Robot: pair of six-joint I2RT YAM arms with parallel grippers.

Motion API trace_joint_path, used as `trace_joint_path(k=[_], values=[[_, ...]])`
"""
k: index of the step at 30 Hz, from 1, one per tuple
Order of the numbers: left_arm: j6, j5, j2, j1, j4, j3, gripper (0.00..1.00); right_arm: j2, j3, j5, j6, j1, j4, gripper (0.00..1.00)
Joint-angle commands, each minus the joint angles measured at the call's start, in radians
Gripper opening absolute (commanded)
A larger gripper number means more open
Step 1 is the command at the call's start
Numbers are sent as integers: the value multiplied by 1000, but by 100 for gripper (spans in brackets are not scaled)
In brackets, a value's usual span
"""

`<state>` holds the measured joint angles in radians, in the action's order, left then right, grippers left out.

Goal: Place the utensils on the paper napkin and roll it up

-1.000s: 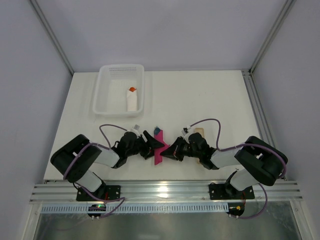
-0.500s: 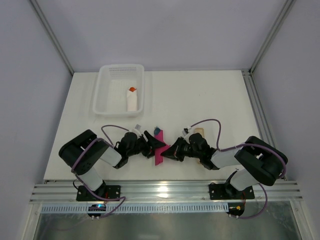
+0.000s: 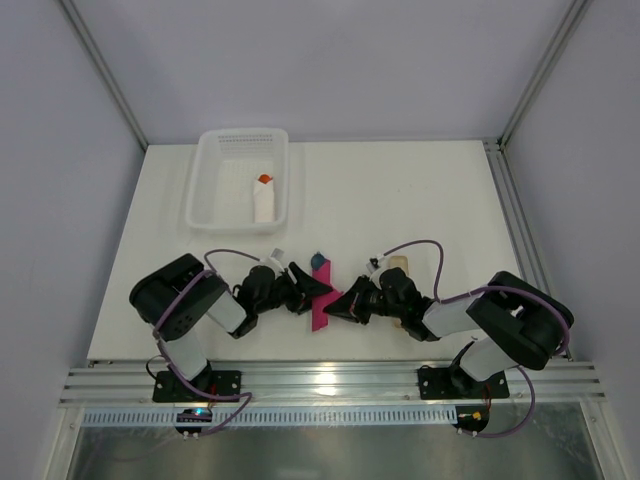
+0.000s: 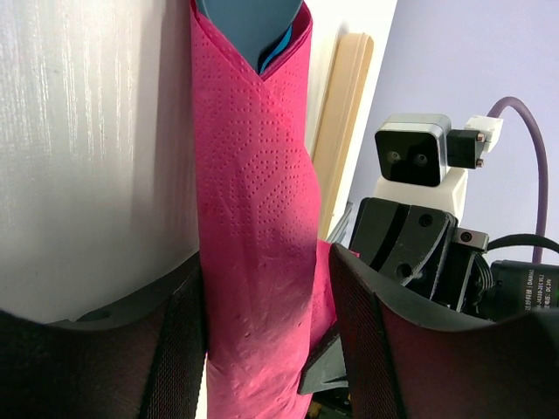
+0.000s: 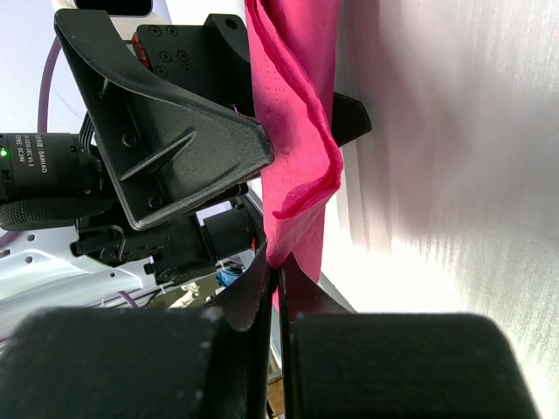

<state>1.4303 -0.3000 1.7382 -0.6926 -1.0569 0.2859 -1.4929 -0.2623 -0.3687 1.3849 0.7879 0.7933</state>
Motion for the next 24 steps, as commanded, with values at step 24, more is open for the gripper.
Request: trace_joint_path(k=[24], values=[[13, -33, 96, 11, -285, 5, 30, -76, 43, -6, 5, -6, 145, 4]])
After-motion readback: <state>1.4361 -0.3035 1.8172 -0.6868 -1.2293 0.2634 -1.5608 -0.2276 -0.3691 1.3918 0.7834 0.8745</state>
